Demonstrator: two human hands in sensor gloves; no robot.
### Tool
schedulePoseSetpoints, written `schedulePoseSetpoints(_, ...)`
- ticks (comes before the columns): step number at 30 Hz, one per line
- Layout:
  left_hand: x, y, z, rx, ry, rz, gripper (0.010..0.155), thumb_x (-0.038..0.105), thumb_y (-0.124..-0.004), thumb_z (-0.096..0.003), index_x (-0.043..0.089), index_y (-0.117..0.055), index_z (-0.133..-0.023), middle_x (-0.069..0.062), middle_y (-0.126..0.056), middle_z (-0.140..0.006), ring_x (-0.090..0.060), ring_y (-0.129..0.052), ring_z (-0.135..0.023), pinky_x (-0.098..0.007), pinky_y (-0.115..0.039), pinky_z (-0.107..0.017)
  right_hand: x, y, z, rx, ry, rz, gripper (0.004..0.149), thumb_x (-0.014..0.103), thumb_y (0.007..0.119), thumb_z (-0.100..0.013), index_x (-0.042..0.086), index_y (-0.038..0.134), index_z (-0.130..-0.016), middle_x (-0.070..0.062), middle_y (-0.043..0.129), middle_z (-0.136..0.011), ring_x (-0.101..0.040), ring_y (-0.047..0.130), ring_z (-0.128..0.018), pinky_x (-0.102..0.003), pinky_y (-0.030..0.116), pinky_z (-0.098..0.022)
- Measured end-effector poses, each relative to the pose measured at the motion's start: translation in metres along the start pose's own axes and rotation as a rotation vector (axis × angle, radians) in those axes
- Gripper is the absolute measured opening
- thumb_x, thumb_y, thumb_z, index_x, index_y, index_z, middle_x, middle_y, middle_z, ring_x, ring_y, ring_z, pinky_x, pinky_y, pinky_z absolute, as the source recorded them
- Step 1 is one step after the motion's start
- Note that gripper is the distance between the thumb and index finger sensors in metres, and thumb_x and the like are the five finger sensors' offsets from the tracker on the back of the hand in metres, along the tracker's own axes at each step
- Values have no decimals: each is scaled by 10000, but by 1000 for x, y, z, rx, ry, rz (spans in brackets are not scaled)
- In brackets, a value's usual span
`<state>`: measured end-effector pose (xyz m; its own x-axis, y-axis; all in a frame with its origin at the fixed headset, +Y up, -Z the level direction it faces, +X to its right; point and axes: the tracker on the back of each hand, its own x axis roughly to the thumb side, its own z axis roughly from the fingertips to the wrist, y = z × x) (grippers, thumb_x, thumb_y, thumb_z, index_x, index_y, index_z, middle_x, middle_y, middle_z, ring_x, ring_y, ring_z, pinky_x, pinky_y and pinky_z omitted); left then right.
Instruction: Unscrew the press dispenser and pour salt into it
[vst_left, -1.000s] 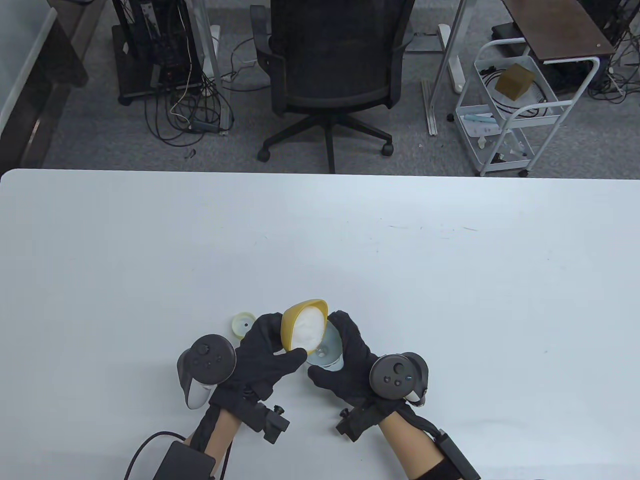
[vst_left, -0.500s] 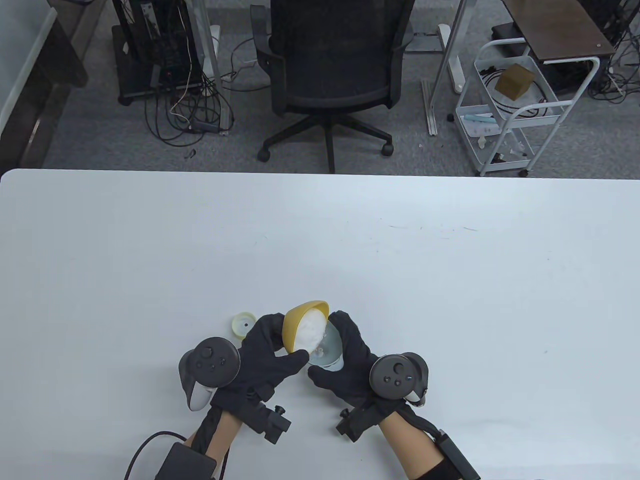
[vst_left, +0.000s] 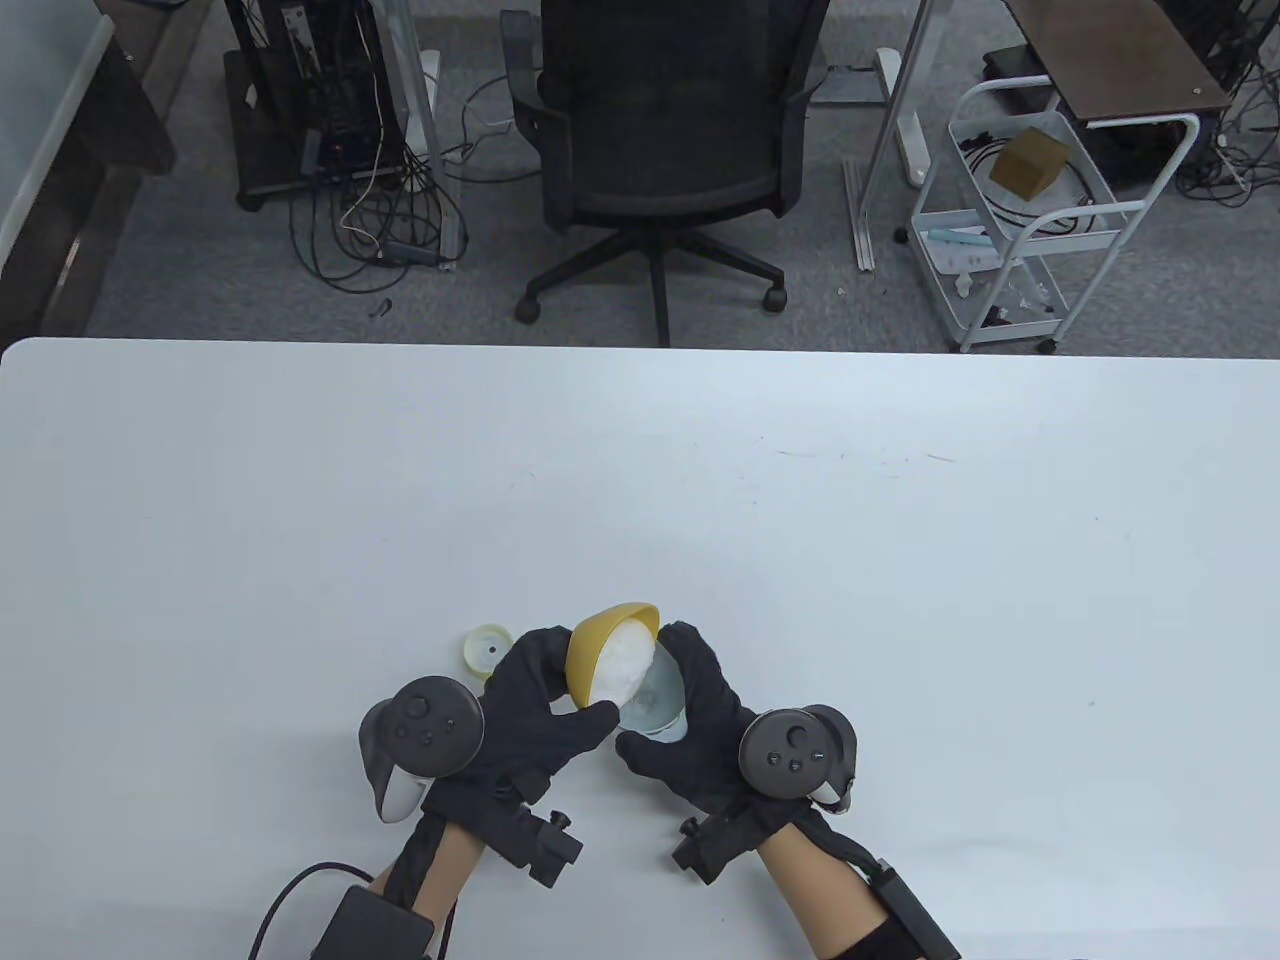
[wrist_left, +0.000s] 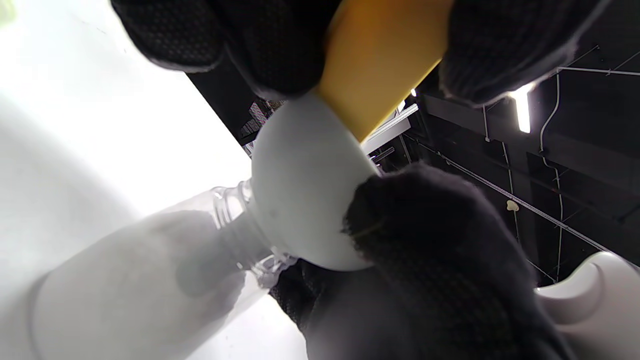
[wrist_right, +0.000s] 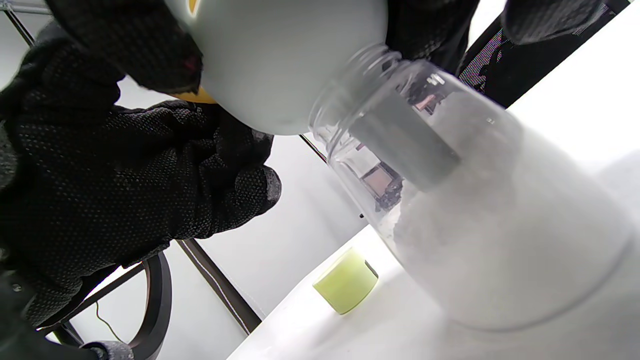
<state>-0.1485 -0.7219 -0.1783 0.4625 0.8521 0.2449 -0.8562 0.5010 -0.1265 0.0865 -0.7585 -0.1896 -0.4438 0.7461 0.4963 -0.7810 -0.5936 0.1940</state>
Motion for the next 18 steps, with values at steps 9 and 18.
schedulePoseSetpoints(9, 0, -1, 0, 1, -4, -10, 904, 613, -905, -445, 91, -507, -1067, -178, -675, -1057, -261, -881, -857, -609, -748, -667, 0, 0, 0, 0, 0, 0, 1145, 545, 807, -514, -226, 193, -1098, -425, 462, -1093, -569, 668, -937, -813, 471, -590)
schedulePoseSetpoints(18, 1, -1, 0, 4, -11, -29, 903, 607, -908, -443, 91, -507, -1067, -180, -674, -1057, -262, -881, -857, -612, -746, -666, 0, 0, 0, 0, 0, 0, 1145, 544, 807, -515, -227, 194, -1097, -426, 462, -1092, -570, 667, -937, -814, 470, -589)
